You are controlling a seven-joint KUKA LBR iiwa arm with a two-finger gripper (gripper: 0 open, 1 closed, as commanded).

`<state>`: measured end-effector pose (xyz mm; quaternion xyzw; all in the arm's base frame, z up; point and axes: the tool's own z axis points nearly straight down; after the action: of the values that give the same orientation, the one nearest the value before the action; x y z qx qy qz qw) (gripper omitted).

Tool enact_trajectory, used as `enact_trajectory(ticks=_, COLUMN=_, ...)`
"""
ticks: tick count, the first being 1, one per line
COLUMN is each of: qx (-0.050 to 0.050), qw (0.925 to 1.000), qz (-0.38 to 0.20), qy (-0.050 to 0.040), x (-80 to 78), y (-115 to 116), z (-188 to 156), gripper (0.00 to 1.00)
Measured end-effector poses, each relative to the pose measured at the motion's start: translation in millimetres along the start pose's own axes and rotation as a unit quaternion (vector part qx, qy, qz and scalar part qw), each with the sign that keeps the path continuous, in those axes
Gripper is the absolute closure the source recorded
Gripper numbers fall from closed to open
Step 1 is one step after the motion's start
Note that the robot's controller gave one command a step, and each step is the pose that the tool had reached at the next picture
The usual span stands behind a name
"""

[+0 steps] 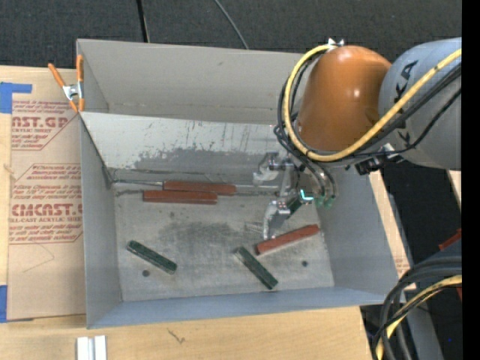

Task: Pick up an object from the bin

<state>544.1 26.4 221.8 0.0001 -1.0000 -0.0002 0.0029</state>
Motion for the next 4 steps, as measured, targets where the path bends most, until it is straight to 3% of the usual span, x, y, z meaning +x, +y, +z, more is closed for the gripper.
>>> enact_trajectory(ticks=1, qx=0.0, qw=1.0, qz=0.0, qy=-0.0036, x=-1.5, y=0, z=-4, gripper=0.0)
enact_trajectory(ticks=2, qx=0.0, qw=0.9999, qz=-0.013, qy=-0.007, x=1.5, y=-12, z=47, gripper=0.0)
enact_trajectory(ticks=3, qx=0.0, qw=0.9991, qz=-0.043, qy=-0.003, x=8.8, y=-47, z=120, gripper=1.0)
enact_trajectory(ticks=4, qx=0.0, qw=0.9991, qz=-0.043, qy=-0.0031, x=8.8, y=-47, z=120, gripper=0.0)
